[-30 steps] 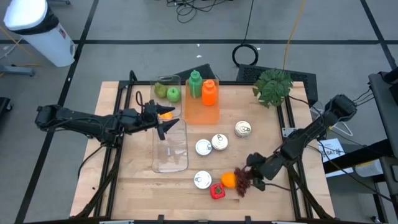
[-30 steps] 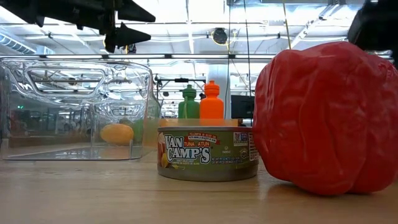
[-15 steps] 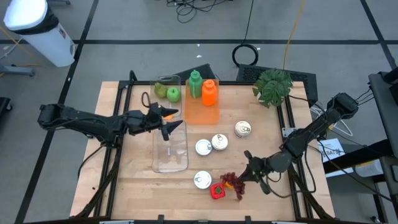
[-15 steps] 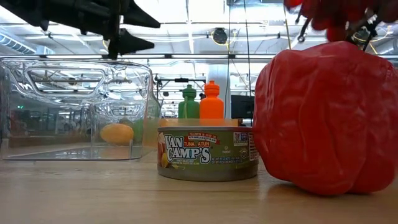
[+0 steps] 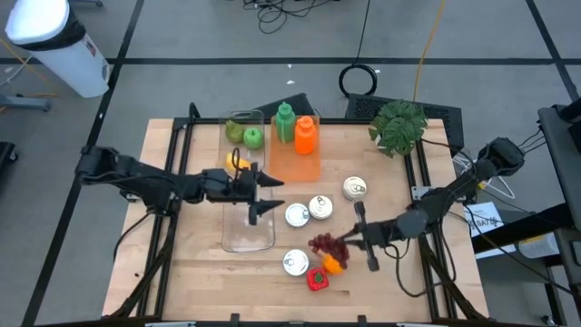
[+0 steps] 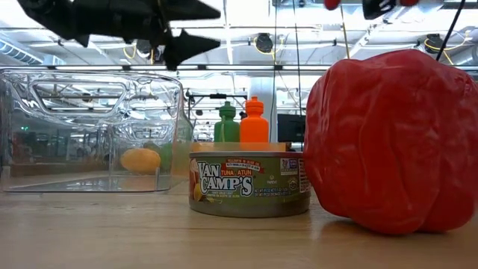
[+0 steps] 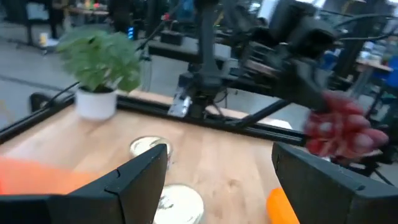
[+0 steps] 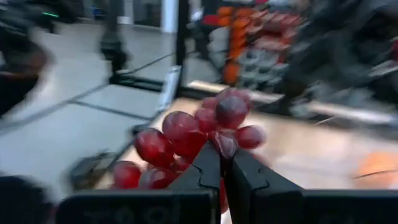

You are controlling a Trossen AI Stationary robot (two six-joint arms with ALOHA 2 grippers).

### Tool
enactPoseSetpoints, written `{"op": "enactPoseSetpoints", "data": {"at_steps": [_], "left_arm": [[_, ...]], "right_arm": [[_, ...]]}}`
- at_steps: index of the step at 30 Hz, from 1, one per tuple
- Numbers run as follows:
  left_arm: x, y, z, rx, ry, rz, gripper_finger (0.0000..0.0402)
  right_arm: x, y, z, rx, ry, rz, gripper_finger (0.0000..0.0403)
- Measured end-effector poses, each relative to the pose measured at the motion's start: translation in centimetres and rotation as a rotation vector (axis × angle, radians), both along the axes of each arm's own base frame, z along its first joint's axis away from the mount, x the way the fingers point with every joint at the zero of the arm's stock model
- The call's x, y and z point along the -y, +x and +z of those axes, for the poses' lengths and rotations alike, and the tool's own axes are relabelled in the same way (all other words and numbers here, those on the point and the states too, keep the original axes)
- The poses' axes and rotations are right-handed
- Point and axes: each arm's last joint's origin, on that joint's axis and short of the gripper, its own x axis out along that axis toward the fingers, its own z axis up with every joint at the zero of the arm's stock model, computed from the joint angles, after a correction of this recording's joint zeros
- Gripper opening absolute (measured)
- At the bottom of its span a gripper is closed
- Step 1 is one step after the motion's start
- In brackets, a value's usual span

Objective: Pick & Place Food Item
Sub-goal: Put the red grapes into the top transparent bin

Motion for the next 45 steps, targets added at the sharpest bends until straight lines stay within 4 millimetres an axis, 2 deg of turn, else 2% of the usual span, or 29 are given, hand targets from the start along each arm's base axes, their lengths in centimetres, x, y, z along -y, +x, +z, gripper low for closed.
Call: {"op": "enactPoseSetpoints", "data": {"at_steps": [5,10,20,28,35,45], "left_arm": [[1.0,1.6,1.7,0.043,0.040,-0.039,0.0298],[2.2,3.0,2.2,0.049,0.091,-0.074,0.0288],[3.4,5.2,3.0,0.071,0.138,-0.104,0.0280],[3.4,5.7,3.6,0.091,0.134,-0.094,0.0291],[3.3,5.8,3.9,0.102,0.109,-0.089,0.0278],[2.7,5.9,4.1,0.119,0.082,0.006,0.0280]], "right_arm": [[1.3,0.6,0.9,0.103,-0.118,-0.177,0.0000],[2.4,0.9,1.7,0.172,-0.177,-0.311,0.0000],[4.1,1.5,2.7,0.249,-0.231,-0.403,0.0000],[5.1,1.8,3.0,0.277,-0.251,-0.452,0.0000],[5.9,2.4,2.9,0.305,-0.239,-0.497,0.0000],[5.9,3.6,1.8,0.311,-0.261,-0.514,0.0000]]}}
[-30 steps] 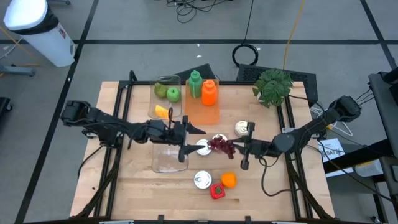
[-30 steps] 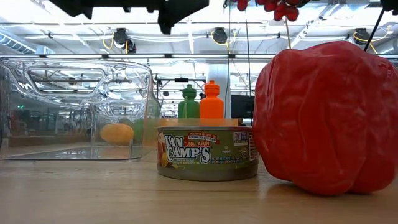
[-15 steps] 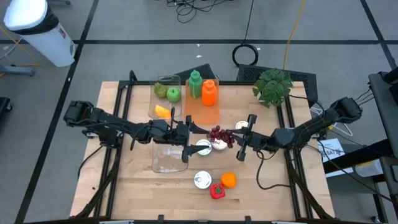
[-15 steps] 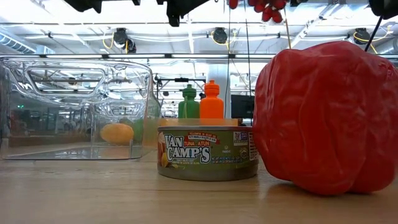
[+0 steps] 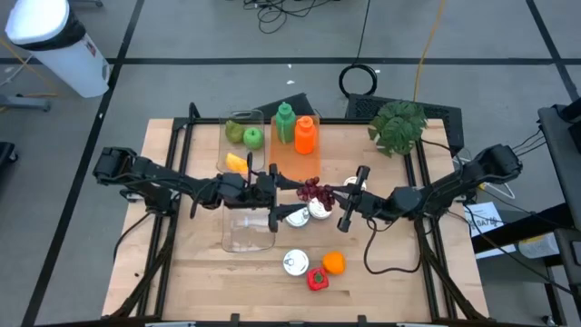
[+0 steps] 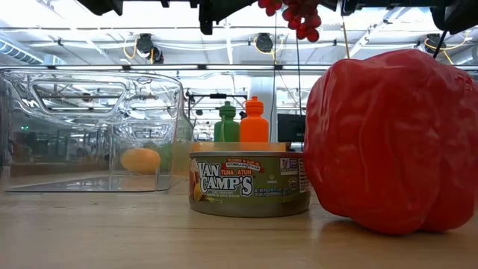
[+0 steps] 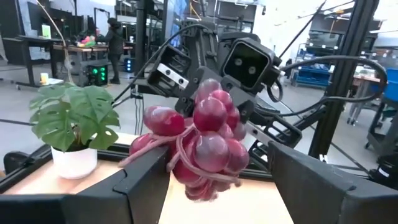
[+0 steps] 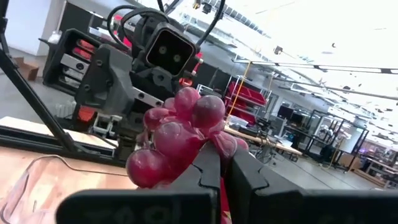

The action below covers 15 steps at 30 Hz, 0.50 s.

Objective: Pick & Place Food Item
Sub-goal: Put the red grapes into the top transparent bin

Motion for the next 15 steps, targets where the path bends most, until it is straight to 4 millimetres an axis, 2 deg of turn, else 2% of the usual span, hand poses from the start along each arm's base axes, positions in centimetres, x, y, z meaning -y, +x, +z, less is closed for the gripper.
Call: {"op": "enactPoseSetpoints", "data": {"at_steps": [5,8,11,15], "left_arm": [[-0.09,0.00,0.01,0.001,0.003,0.018,0.0269],[-0.12,0.00,0.00,-0.001,0.022,0.031,0.0245],[-0.12,0.01,-0.03,-0.005,0.032,0.034,0.0200],[-0.11,0.01,-0.07,-0.009,0.036,0.033,0.0119]], "right_arm": [[-0.04,0.08,-0.04,0.011,0.002,0.000,0.0000],[-0.04,0.08,0.00,0.013,0.003,0.000,0.0000],[-0.06,0.07,-0.01,0.013,0.003,0.001,0.0000],[-0.06,0.07,-0.01,0.014,0.007,0.002,0.0000]]}}
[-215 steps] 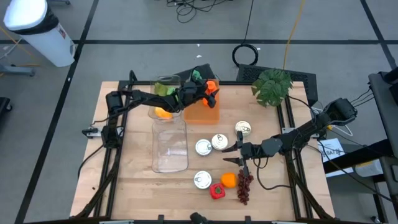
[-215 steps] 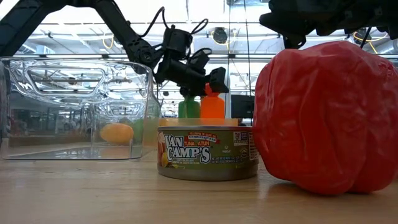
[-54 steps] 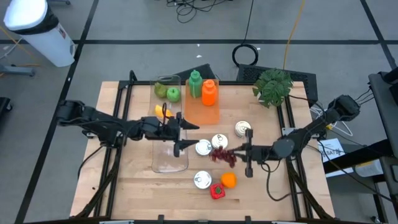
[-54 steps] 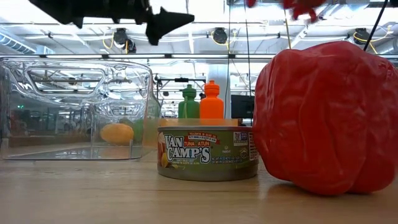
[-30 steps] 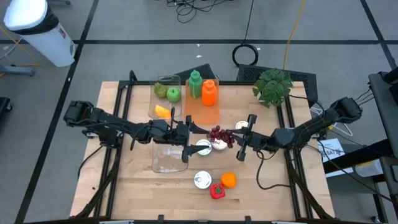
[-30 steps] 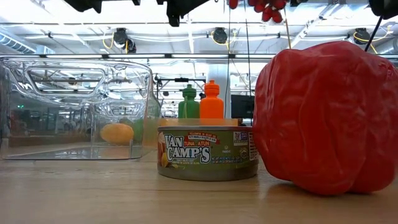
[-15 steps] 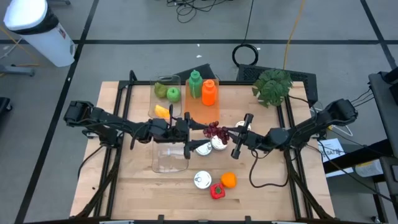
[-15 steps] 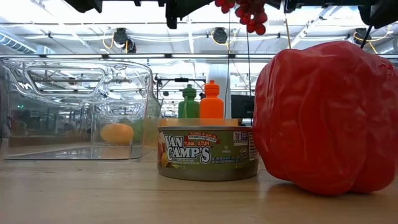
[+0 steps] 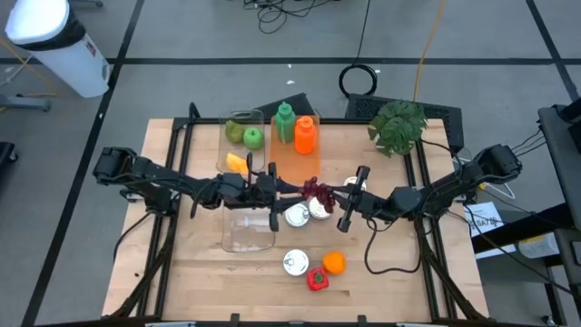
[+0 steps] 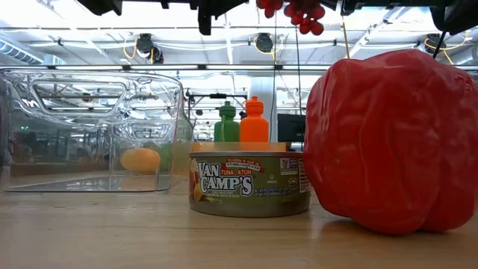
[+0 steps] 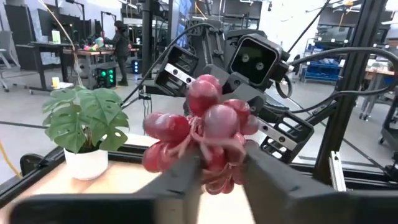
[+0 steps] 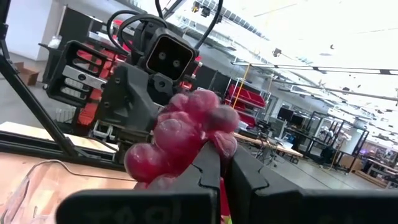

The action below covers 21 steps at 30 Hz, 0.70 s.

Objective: Pick & Place Food Item
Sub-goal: Put the red grapes into the top transparent bin

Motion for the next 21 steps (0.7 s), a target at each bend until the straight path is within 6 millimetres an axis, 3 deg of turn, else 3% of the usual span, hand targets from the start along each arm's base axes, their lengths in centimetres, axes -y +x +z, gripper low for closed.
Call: {"op": "enactPoseSetpoints", "data": {"at_steps": [5,10,16,21], "left_arm": [[-0.3,0.0,0.0,0.001,0.005,0.003,0.0015],[-0.4,0.0,0.0,0.004,0.027,0.008,0.0011],[0.0,-0.3,0.5,0.013,0.081,0.018,0.0006],[0.5,-1.8,2.3,0.035,0.150,0.119,0.0005]], "right_arm": [[0.0,0.0,0.0,0.001,0.002,0.001,0.0002],[-0.1,0.0,0.0,0.001,-0.002,0.015,0.0003],[-0.4,0.1,0.0,0.014,0.007,0.149,0.0010],[-1.3,-0.1,-0.1,0.021,0.062,0.262,0.0072]]}}
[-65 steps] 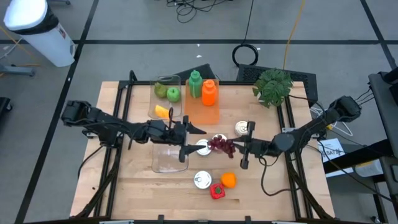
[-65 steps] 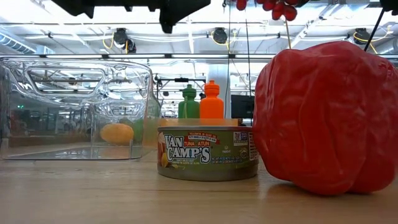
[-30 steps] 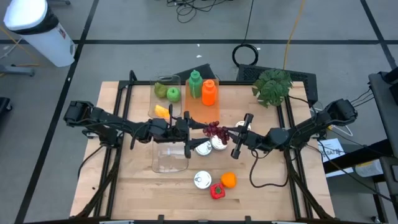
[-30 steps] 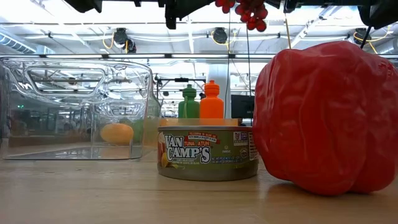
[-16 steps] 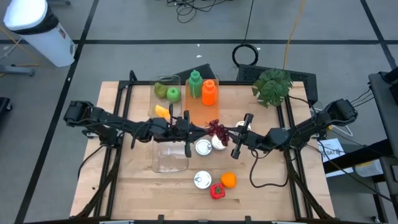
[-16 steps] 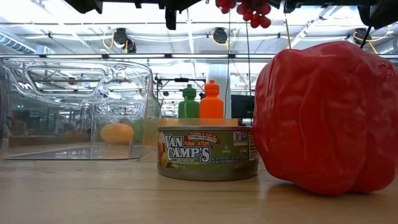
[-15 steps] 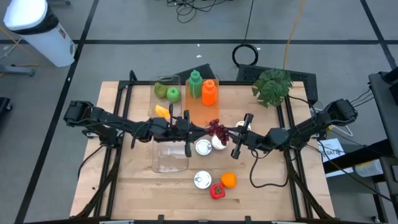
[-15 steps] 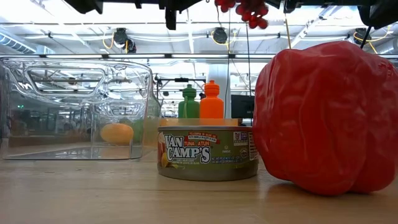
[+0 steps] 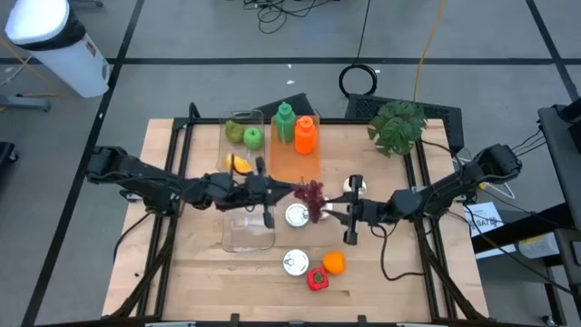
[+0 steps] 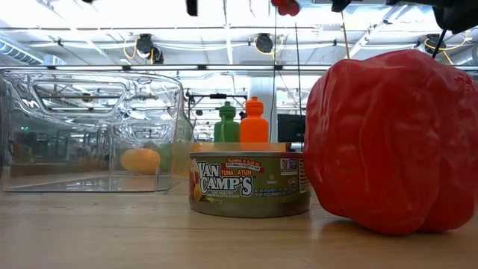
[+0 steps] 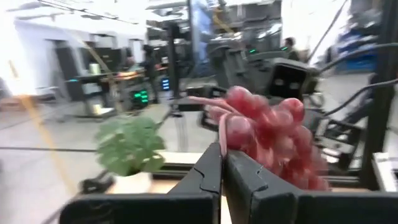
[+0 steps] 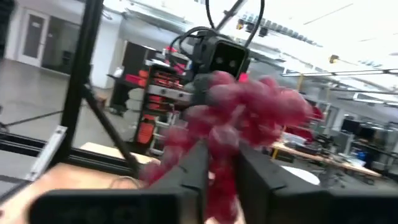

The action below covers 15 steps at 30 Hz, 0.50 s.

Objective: Pick & Place Food Item
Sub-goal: Put the red grapes into the top transparent bin

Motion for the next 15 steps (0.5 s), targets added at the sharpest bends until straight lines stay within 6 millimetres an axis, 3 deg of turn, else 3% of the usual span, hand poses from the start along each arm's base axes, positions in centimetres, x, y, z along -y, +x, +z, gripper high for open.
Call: {"op": "enactPoseSetpoints", "data": {"at_steps": [6,10,15], "left_arm": [[0.1,-2.3,1.4,-0.041,0.029,0.152,0.0004],[-0.4,-4.3,-0.1,-0.063,0.030,0.270,0.0004],[-2.4,-7.9,-2.3,-0.026,-0.044,0.459,0.0004]], "right_arm": [[-1.2,-0.4,-0.2,-0.020,0.039,0.063,0.0193],[-1.9,-0.6,-0.4,-0.044,0.066,0.099,0.0250],[-2.4,-0.7,-0.8,-0.084,0.050,0.115,0.0285]]}}
